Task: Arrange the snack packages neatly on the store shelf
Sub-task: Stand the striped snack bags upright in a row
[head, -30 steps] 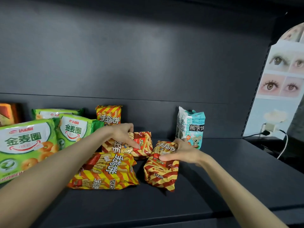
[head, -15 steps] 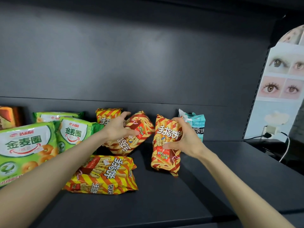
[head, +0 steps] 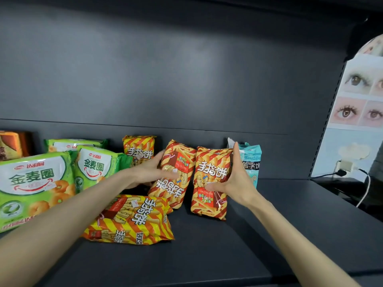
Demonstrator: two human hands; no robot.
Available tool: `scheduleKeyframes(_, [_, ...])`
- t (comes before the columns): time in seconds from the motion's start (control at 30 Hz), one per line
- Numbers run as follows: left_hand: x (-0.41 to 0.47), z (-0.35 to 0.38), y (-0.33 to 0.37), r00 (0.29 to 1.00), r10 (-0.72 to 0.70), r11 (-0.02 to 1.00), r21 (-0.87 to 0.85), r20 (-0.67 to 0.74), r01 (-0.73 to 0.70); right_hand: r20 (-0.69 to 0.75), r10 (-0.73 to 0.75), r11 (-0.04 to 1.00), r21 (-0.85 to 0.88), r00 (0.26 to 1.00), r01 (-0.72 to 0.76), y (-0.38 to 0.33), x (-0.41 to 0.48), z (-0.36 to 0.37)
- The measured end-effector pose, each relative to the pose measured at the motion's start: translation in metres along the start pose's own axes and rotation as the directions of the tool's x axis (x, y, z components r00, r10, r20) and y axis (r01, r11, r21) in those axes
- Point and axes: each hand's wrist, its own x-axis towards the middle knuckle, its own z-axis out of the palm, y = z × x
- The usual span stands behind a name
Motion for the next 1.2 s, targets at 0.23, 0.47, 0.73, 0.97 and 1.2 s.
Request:
scheduleKeyframes(0.23, [0.002, -0.008, 0.002, 0.997, 0.0, 0.993, 0.119, -0.072, 0.009, 0.001, 0.073, 0.997, 0.012, 0.997, -0.073, 0.005, -0.003, 0.002])
scheduleKeyframes(0.47, [-0.001, -0.025, 0.035, 0.94, 0.257, 0.851, 0.514, -0.222, -0.111, 0.037, 0.106, 0.994, 0.011, 0.994, -0.106, 0.007, -0.006, -0.001])
scheduleKeyframes(0.73, [0.0, -0.02, 0.027, 0.996, 0.046, 0.821, 0.571, -0.077, 0.006, 0.074, 0.097, 0.991, 0.085, 0.993, -0.103, 0.013, -0.007, 0.001])
scheduleKeyframes(0.97, [0.001, -0.03, 0.041, 0.941, 0.248, 0.959, 0.197, -0.228, -0.205, 0.034, 0.073, 0.989, 0.13, 0.997, -0.077, 0.013, -0.005, -0.001])
scheduleKeyframes(1.2, [0.027, 0.0, 0.035, 0.856, 0.268, 0.95, 0.269, -0.442, -0.159, 0.031, 0.063, 0.988, 0.136, 0.998, -0.066, 0.015, 0.002, 0.008])
